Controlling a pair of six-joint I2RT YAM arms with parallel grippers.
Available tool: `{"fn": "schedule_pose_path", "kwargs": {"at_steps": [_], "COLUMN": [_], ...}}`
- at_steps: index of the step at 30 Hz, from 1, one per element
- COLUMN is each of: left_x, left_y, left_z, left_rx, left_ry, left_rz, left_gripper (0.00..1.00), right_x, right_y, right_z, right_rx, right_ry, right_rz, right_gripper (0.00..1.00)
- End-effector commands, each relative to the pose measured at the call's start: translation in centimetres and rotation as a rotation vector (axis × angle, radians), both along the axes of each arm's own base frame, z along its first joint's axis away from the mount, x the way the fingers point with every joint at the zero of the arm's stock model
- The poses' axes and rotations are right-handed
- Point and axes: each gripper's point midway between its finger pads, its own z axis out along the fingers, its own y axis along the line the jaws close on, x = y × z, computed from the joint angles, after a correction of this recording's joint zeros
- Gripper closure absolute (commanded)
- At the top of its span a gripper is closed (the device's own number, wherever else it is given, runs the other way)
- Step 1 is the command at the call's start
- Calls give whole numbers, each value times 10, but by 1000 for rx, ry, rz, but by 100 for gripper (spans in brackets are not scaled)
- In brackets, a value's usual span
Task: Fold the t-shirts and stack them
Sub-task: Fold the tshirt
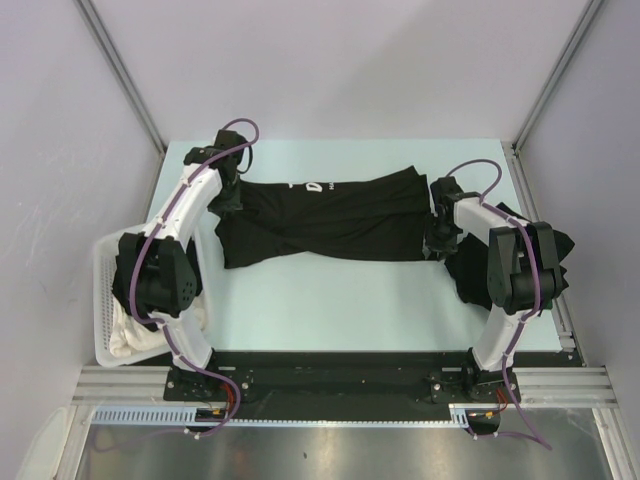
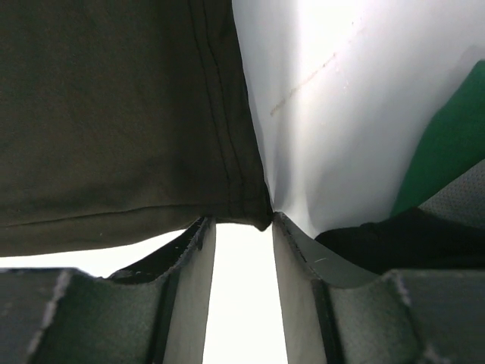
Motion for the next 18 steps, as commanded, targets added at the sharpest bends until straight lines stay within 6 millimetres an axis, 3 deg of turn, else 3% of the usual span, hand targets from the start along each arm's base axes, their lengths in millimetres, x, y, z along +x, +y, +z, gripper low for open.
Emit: {"fn": "schedule_pose_path", "kwargs": {"at_steps": [1, 11, 18], "left_x": [5, 7, 11], "left_y": [-1, -1, -2], "left_z": [14, 16, 23], "left_rx": [-9, -7, -10], "left_ry": [-30, -33, -50], "left_rz": [-20, -17, -22], "left_gripper": [100, 100, 100], "right_x": [9, 9, 11], "right_y": [-4, -10, -9], "right_z": [5, 8, 20], "right_rx": [-26, -27, -12], "right_ry": [-50, -51, -84], "right_rz": [12, -10, -22], "right_gripper": [62, 100, 100]}}
